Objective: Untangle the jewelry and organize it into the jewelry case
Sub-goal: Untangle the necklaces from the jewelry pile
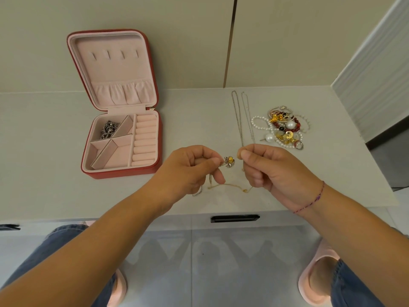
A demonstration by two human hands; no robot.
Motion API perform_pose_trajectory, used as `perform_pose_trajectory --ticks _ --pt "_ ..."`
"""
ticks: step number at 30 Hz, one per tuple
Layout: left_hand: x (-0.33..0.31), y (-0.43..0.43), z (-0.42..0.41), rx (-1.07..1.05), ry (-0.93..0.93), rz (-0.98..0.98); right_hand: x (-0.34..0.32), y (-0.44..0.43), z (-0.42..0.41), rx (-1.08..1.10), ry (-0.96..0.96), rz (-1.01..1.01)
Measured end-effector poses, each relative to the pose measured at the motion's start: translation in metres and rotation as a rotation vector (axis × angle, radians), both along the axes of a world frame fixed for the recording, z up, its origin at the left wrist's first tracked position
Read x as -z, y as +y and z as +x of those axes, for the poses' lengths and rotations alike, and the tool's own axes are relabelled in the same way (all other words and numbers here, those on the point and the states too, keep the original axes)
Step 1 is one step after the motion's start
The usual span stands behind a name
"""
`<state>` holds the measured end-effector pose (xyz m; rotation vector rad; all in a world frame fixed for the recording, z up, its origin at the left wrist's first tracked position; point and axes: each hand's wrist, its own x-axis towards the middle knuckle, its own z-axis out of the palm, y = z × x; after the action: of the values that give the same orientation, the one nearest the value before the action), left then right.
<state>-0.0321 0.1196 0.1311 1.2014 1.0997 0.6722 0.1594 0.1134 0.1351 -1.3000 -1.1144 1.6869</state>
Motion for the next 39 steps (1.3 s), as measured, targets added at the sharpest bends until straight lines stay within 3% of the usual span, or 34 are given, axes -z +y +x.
perform_pose_trajectory --ticks 8,16,21,27,33,39 --pt "0.003 -0.001 -0.001 -0.001 0.051 0.0 0.002 -0.001 -0.002 -0.038 0.034 0.019" --pt "0.002 -0.003 0.002 -0.032 -0.033 -0.045 -0.001 0.002 -0.005 -0.018 -0.192 0.116" --pt "0.0 -0.003 0.003 -0.052 0.028 -0.003 -0.006 0.002 -0.003 -0.056 -0.302 0.182" --pt "0.0 -0.004 0.004 -0.099 0.011 -0.007 -0.016 0.001 -0.002 0.027 -0.403 0.142" --pt "0.0 -0.005 0.006 -0.114 -0.004 -0.006 -0.017 -0.011 -0.016 0.027 -0.294 -0.002" --pt "0.001 -0.004 0.006 -0.101 -0.011 0.009 -0.01 -0.017 -0.021 0.068 -0.245 0.075"
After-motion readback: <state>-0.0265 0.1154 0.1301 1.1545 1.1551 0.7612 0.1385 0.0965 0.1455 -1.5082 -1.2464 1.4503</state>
